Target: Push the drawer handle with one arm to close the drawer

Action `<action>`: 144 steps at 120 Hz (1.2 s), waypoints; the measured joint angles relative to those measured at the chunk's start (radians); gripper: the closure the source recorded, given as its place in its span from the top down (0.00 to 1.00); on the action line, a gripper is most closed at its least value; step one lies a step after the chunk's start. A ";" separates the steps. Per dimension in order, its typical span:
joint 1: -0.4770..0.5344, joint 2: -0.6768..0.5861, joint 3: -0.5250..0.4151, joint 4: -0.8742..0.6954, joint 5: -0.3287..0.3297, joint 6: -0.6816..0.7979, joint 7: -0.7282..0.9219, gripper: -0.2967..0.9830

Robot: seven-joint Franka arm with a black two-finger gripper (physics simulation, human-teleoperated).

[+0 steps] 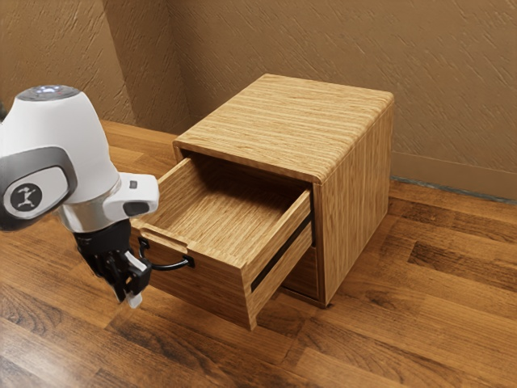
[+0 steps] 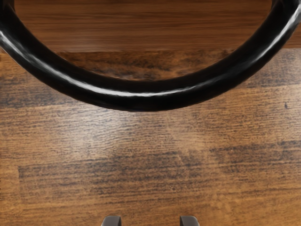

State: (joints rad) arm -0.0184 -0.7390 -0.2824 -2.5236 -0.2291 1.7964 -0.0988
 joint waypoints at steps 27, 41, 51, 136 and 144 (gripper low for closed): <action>0.000 0.171 0.014 0.108 0.042 0.107 -0.009 0.27; 0.000 0.253 0.036 0.175 0.075 0.141 -0.016 0.27; 0.000 0.312 0.050 0.216 0.096 0.163 -0.021 0.27; 0.001 0.664 0.078 0.555 0.225 0.227 -0.041 0.27; 0.000 0.688 0.078 0.581 0.234 0.228 -0.041 0.27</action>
State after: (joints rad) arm -0.0183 -0.0506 -0.2040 -1.9426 0.0048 2.0247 -0.1402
